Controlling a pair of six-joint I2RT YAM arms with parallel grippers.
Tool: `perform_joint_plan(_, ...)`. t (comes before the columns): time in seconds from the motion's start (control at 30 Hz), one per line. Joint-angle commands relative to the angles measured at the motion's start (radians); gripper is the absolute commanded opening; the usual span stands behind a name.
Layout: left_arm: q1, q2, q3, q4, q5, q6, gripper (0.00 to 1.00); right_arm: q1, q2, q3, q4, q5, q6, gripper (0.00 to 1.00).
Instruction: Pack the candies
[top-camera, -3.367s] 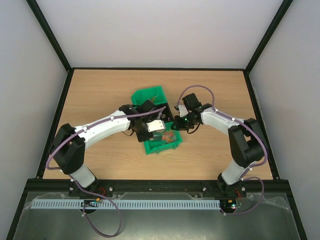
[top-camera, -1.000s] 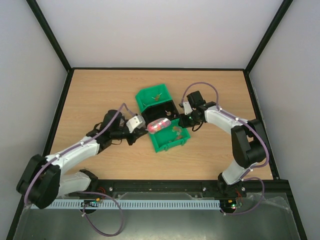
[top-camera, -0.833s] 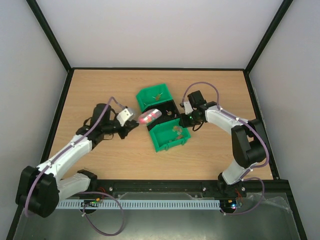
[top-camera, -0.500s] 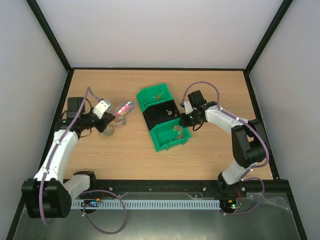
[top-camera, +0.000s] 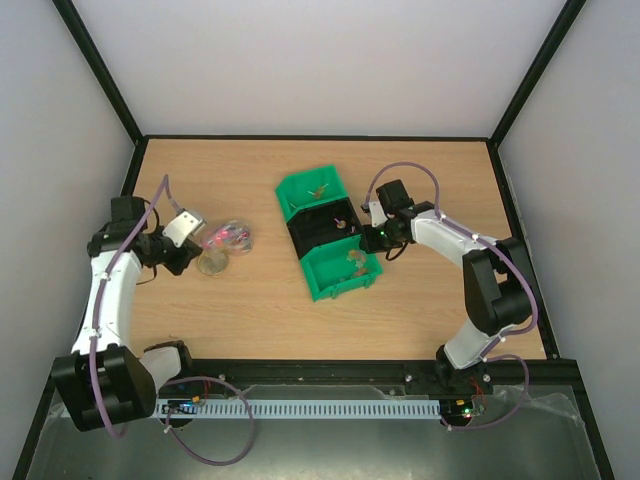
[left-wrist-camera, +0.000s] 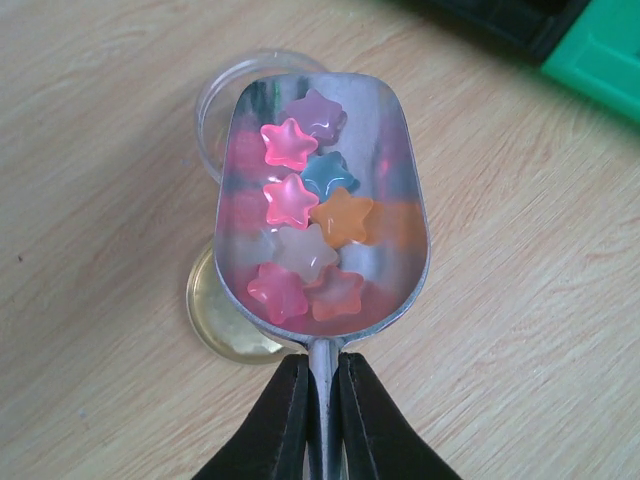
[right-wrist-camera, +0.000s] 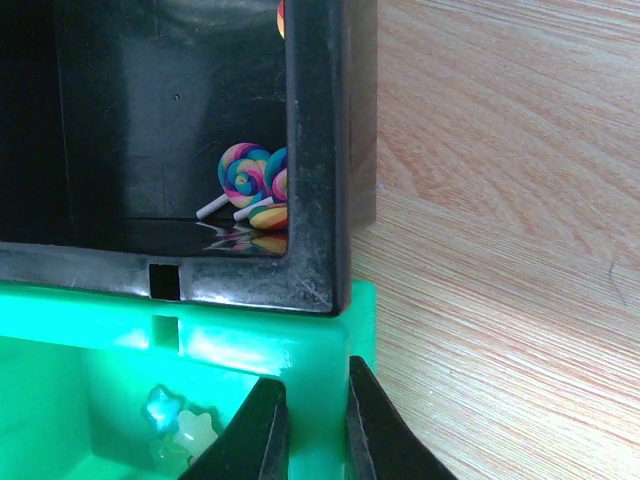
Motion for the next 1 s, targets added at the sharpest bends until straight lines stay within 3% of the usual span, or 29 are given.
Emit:
perform_joint_plan(0.0, 0.004, 0.043, 0.043, -0.044, -0.071, 0.017, 0.02, -0.005, 0.007, 0.036, 0.014, -0.032, 0.024, 0.01)
perform_joint_plan(0.4, -0.103, 0.125, 0.079, -0.043, -0.229, 0.016, 0.02, -0.005, 0.011, 0.02, 0.029, -0.039, 0.032, 0.01)
perform_joint_plan(0.97, -0.17, 0.199, 0.196, -0.141, -0.348, 0.028, 0.02, -0.007, 0.032, 0.03, 0.054, -0.049, 0.056, 0.01)
